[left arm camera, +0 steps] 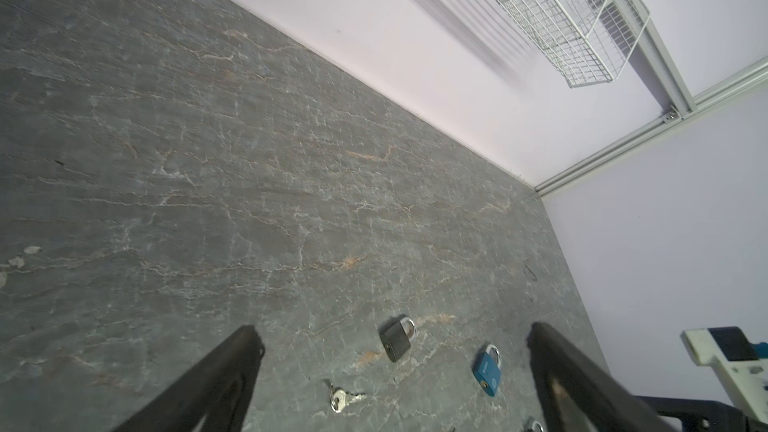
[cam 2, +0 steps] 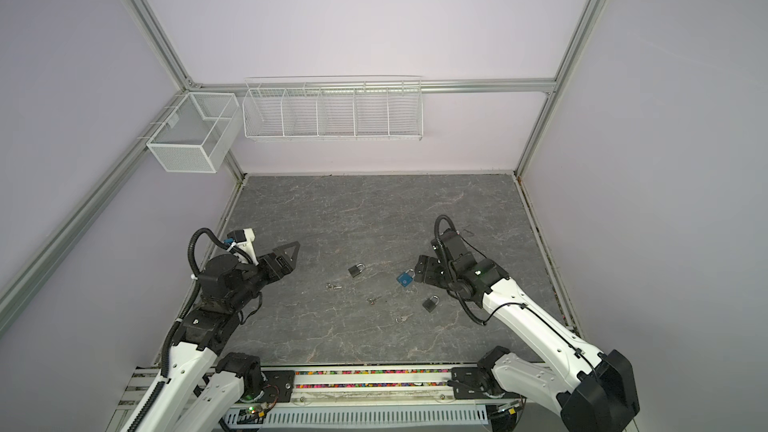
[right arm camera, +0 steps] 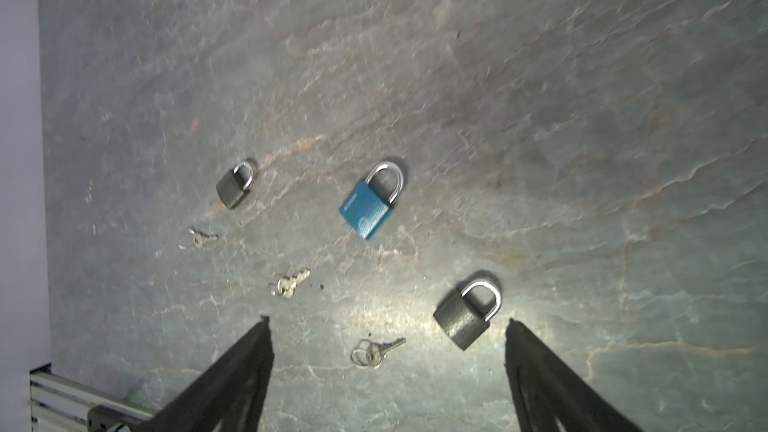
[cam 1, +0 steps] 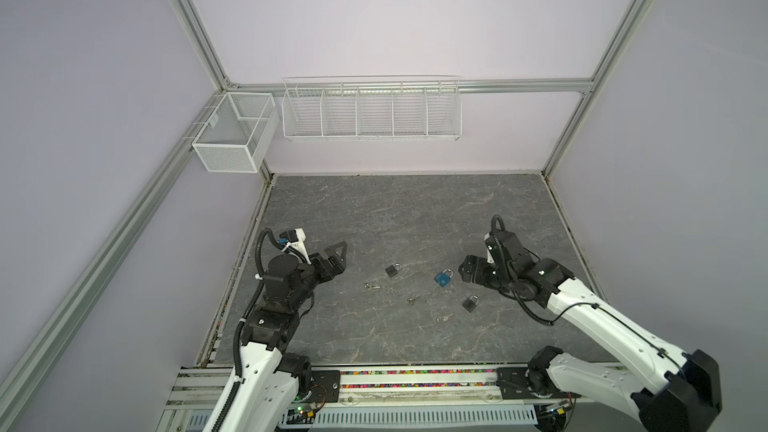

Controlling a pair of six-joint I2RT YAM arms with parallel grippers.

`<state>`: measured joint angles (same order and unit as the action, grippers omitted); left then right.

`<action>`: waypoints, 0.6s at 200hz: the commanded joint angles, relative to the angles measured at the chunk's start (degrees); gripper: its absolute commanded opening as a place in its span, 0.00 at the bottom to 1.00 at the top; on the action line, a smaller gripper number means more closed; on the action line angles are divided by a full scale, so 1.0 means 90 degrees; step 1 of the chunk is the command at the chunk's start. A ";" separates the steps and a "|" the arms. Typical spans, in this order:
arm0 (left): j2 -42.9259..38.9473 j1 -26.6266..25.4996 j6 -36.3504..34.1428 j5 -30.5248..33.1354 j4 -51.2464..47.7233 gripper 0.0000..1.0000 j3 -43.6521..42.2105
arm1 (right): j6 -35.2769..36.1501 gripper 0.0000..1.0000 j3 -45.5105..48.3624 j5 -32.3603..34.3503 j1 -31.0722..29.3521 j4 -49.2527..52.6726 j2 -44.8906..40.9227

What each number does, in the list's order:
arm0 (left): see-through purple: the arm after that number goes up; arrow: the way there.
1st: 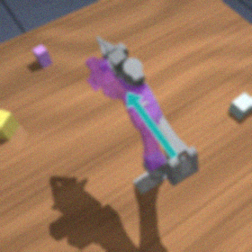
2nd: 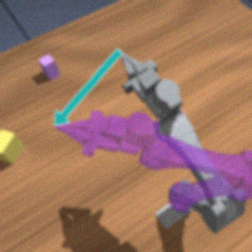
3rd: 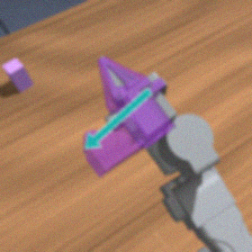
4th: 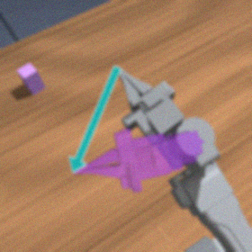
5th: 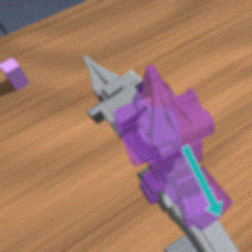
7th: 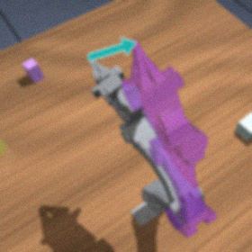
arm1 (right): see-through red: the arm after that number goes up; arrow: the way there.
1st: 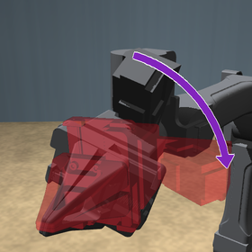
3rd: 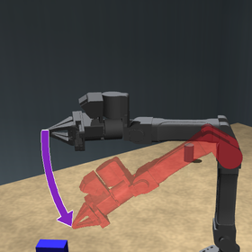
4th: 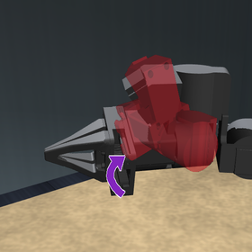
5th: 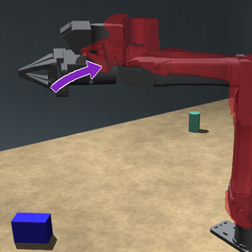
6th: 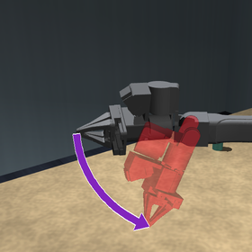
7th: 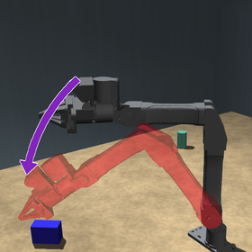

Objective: Unlock with the key
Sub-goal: 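Raise both arms and reach both grippers toward the padlocks and keys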

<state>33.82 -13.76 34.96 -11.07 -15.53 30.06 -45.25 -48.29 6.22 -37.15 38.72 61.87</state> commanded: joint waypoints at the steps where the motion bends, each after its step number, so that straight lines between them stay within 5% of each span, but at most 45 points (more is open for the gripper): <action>1: -0.0300 -0.0145 0.0297 -0.0435 -0.0341 1.00 -0.0034 | -0.0961 0.88 -0.0191 0.0573 -0.0664 0.0592 0.0100; 56: -0.0441 -0.0989 0.0602 -0.0213 -0.0458 1.00 -0.0125 | -0.2255 0.89 -0.0432 0.0891 -0.2181 0.0590 0.0682; 120: 0.0209 -0.2378 0.0716 0.0584 -0.0036 1.00 -0.0059 | -0.3700 0.96 -0.0278 0.0922 -0.2970 0.0046 0.1543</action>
<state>33.80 -32.45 40.27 -9.17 -18.02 29.67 -69.87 -51.31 13.61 -62.37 41.63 73.78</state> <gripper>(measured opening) 0.995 0.931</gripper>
